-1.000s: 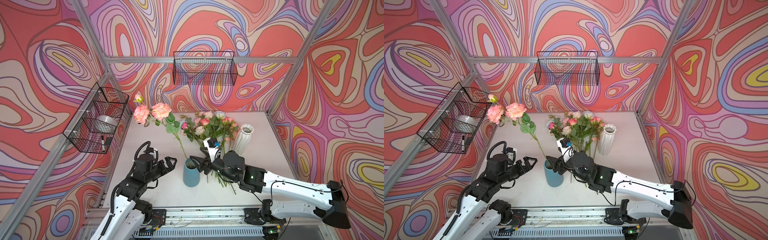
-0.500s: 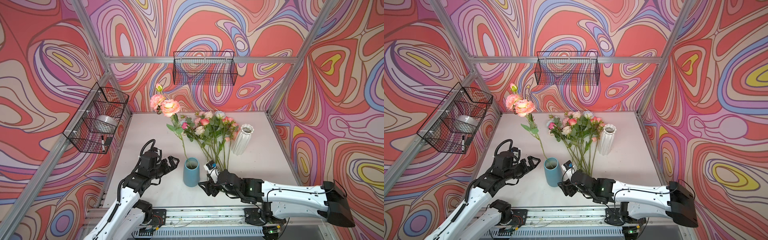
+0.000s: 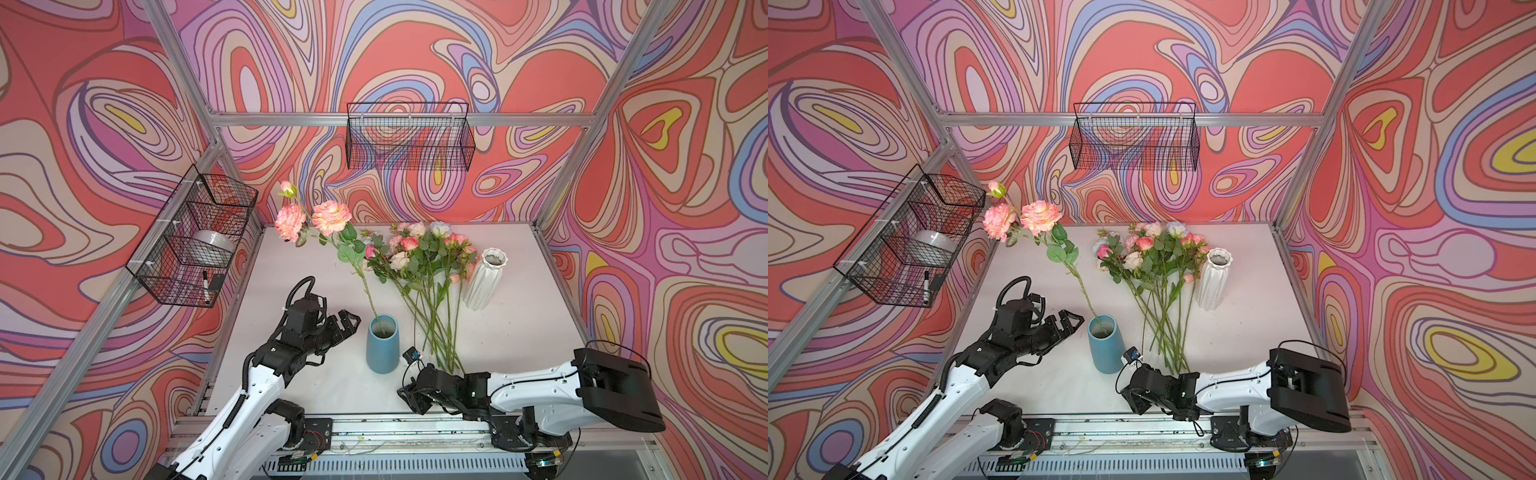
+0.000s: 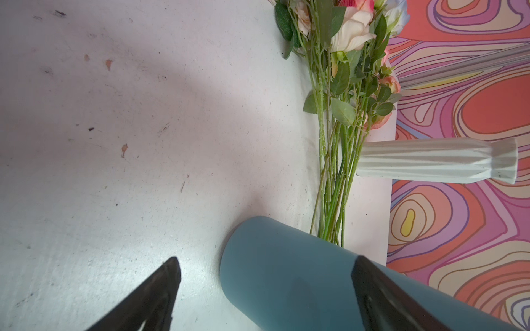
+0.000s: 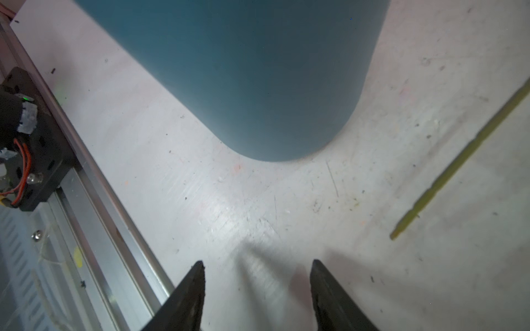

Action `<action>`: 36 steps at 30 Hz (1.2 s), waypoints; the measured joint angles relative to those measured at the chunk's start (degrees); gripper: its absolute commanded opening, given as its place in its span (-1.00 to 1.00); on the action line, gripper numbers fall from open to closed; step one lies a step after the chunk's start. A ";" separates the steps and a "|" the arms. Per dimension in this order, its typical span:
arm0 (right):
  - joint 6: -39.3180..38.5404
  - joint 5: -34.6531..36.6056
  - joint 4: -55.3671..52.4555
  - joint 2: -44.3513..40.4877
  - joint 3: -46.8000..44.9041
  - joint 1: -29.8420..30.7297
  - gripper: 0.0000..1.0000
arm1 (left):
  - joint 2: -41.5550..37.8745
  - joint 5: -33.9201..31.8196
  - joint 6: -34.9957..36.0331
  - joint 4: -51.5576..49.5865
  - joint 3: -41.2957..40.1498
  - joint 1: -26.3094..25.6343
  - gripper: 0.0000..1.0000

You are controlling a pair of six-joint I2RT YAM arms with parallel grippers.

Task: Arrange flowers in a vase
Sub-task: Move the vase to the center of the table.

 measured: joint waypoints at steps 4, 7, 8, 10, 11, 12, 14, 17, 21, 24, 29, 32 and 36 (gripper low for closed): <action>0.39 1.92 3.39 2.84 0.31 0.02 0.19 | 0.31 -1.31 0.00 -0.20 0.00 0.00 0.89; 0.66 3.39 5.27 4.81 1.22 0.00 0.19 | 1.73 -1.79 -0.02 -0.33 0.02 0.00 0.89; 0.66 3.91 6.12 5.44 1.36 0.00 0.18 | 2.38 -1.75 -0.07 -0.33 0.02 0.00 0.88; 0.74 4.61 7.26 6.69 1.70 0.00 0.18 | 3.74 -1.68 -0.15 -0.26 0.02 0.00 0.87; 0.79 4.83 7.54 7.06 1.88 -0.04 0.17 | 4.15 -1.64 -0.17 -0.17 0.02 0.00 0.87; 0.81 5.22 8.37 7.87 2.01 -0.17 0.17 | 5.09 -1.46 -0.15 0.09 0.02 0.00 0.87; 0.81 5.75 9.44 8.76 2.19 -0.44 0.16 | 6.12 -1.11 -0.15 0.70 0.02 0.00 0.87; 0.83 6.25 10.95 9.81 2.43 -1.29 0.15 | 7.82 0.13 -0.15 2.21 0.02 0.00 0.86; 0.85 6.78 12.50 11.06 2.91 -2.95 0.12 | 9.84 0.85 -0.15 3.34 0.02 -0.02 0.86; 0.81 7.10 13.31 12.02 3.41 -4.87 0.12 | 10.93 0.59 -0.15 3.82 0.02 0.00 0.86; 0.28 7.19 13.44 13.07 4.50 -6.51 0.10 | 12.76 0.81 -0.17 6.01 0.04 0.00 0.86; 0.13 7.34 13.90 13.73 4.83 -6.56 0.12 | 12.87 0.96 -0.11 7.06 0.17 -0.02 0.87; 0.92 7.39 14.91 13.92 4.57 -6.56 0.19 | 12.26 0.92 0.07 7.19 1.25 -0.07 0.87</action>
